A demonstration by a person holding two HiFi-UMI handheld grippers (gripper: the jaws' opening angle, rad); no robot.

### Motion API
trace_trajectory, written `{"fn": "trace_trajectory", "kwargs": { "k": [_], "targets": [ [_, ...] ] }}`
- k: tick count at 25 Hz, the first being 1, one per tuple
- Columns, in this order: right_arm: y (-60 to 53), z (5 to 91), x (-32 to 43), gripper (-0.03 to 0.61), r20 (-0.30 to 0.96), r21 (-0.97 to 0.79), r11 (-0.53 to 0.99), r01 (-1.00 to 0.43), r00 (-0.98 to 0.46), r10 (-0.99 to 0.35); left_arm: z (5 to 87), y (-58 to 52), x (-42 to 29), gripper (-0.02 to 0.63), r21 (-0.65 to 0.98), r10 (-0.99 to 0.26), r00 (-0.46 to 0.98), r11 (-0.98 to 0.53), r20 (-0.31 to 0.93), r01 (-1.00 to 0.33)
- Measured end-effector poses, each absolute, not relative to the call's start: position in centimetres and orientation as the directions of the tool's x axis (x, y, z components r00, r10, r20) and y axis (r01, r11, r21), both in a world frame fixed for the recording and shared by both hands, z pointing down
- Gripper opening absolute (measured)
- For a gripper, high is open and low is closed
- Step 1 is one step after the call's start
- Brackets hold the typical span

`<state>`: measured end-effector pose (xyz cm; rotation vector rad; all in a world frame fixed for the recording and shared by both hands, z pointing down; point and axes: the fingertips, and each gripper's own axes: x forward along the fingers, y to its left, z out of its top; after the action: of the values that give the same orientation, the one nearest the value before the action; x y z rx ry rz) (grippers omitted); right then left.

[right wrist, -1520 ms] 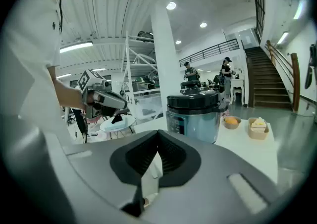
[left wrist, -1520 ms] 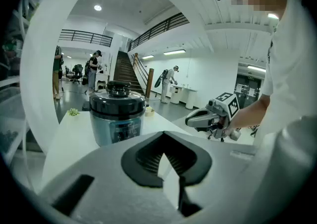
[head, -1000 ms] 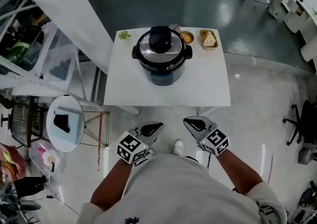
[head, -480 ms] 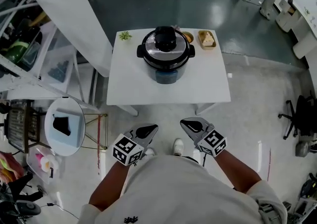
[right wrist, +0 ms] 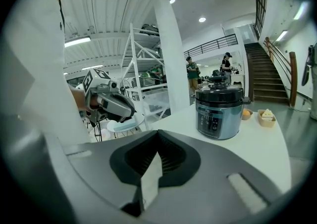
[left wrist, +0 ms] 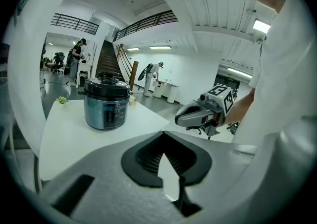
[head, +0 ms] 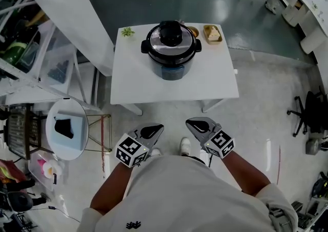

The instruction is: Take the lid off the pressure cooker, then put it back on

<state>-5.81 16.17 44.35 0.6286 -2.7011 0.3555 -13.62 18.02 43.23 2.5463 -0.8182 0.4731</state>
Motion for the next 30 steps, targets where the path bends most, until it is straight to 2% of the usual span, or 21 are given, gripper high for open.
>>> {"fn": "trace_trajectory", "kwargs": {
  "k": [30],
  "targets": [
    [16.05,44.49,-5.67,0.011,0.379,-0.15,0.893,-0.425,-0.859,-0.345,43.81,17.93,-13.36,0.006,0.291,-0.473,0.759,-0.725,0.448,-0.624]
  ]
}}
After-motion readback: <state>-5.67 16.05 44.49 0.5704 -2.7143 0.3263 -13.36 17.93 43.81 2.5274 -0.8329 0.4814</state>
